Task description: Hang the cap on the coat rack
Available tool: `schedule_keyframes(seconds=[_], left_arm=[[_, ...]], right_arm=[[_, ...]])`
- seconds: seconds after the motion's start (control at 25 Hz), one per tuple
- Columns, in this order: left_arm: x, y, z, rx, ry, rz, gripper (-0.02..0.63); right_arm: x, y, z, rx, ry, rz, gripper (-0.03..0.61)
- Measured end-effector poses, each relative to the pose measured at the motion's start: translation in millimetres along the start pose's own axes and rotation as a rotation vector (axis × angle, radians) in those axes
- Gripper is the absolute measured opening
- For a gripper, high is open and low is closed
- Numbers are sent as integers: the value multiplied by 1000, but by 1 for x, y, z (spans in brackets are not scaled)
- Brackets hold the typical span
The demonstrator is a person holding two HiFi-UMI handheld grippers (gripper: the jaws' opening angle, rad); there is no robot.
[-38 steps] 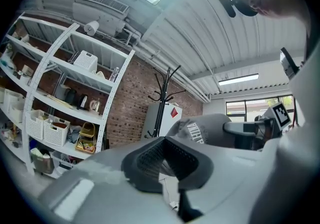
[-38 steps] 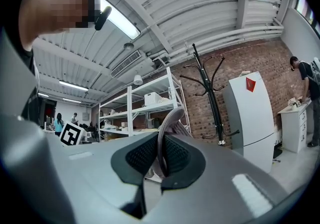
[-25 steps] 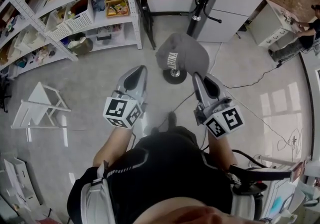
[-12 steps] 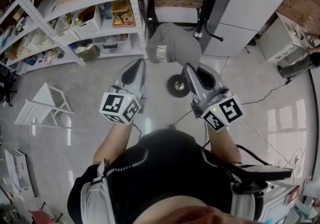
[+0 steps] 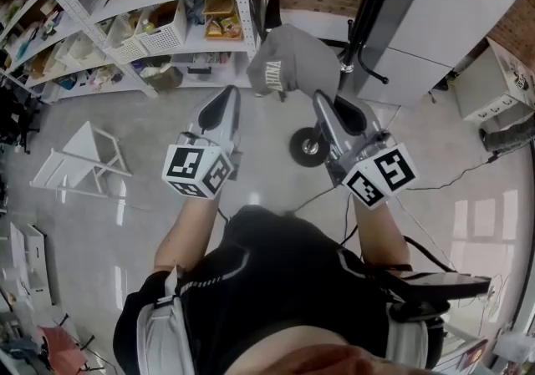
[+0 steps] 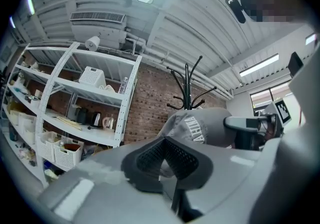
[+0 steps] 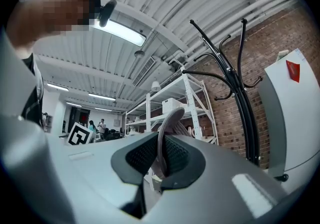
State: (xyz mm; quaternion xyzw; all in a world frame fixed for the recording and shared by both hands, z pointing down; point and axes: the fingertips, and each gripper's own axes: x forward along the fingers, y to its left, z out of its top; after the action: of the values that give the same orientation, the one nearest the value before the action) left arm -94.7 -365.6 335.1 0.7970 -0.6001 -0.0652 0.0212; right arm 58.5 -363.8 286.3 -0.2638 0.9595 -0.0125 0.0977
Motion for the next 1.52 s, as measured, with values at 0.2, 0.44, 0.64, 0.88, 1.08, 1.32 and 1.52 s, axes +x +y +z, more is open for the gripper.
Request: schedule_keyframes(seconds=[0.2, 0.44, 0.64, 0.88, 1.08, 1.32, 1.52], left_arm=[[13, 14, 19, 20, -14, -8, 0], [23, 31, 46, 60, -42, -37, 0], [31, 44, 65, 57, -67, -45, 0], [40, 45, 85, 81, -101, -70, 0], [50, 44, 98, 77, -113, -84, 0], [61, 46, 119, 68, -134, -95, 0], [67, 50, 133, 91, -154, -99, 0]], right_arm=[[23, -6, 15, -15, -28, -2, 28], [49, 0, 47, -56, -86, 15, 28], [69, 1, 67, -75, -115, 17, 28], [82, 1, 88, -100, -145, 30, 28], [87, 0, 117, -138, -188, 41, 28], [99, -2, 148, -179, -221, 69, 28], [109, -3, 167, -198, -253, 78, 28]])
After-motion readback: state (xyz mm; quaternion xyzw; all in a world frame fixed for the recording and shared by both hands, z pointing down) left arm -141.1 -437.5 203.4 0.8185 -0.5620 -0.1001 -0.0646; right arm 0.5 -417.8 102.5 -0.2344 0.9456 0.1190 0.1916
